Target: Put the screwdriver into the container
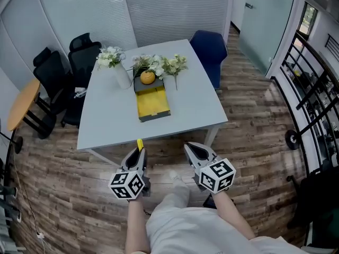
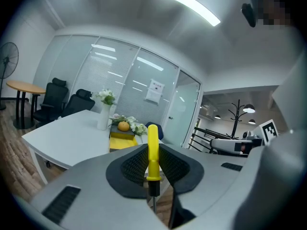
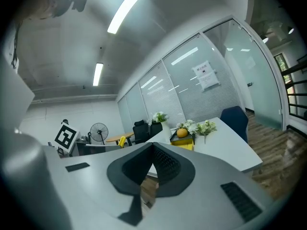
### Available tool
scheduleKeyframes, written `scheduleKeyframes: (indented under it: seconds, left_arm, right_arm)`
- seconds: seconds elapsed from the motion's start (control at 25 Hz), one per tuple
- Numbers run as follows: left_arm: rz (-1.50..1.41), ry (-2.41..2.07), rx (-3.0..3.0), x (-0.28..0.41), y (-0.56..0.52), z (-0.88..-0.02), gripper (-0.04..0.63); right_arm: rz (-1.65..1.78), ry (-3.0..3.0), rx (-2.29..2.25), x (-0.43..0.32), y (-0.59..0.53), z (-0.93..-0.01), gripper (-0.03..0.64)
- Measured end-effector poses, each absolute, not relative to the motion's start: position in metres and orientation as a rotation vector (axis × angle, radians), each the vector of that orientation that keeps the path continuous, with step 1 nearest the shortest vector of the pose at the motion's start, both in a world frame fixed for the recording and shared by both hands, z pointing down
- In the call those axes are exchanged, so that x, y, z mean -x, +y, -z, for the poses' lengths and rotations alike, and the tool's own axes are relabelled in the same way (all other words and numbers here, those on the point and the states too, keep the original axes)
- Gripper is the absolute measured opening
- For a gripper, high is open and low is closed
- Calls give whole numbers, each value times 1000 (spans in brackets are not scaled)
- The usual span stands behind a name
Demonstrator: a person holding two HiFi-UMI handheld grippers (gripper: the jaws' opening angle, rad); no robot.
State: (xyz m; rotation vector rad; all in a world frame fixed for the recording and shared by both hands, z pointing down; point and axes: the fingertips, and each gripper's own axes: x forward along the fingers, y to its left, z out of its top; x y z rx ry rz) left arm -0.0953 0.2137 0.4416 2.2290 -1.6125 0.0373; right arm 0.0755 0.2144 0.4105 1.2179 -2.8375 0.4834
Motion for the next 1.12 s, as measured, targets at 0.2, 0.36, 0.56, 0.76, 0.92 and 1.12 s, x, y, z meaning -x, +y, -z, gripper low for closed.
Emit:
scheduleKeyframes:
  seconds: [0.2, 0.36, 0.56, 0.76, 0.92, 1.12]
  left_arm:
    - [-32, -1590, -2199, 95, 143, -461, 67]
    - [-47, -1574, -2168, 103, 72, -472, 67]
    - [-61, -1566, -2117, 122, -11, -484, 67]
    - [-78, -1558, -2087, 141, -74, -493, 67]
    - [-99, -1544, -2067, 150, -101, -504, 67]
    - [-107, -1532, -2047, 161, -121, -516, 67]
  right_arm:
    - [-473, -2764, -1227, -77, 146, -432, 15]
    - [-464, -2707, -1241, -73, 74, -442, 16]
    - [-457, -2656, -1197, -53, -13, -450, 16]
    - [-455, -2642, -1171, -33, -80, -458, 17]
    - [-477, -2622, -1157, -23, -111, -470, 17]
    - [-498, -2598, -1163, -17, -130, -481, 17]
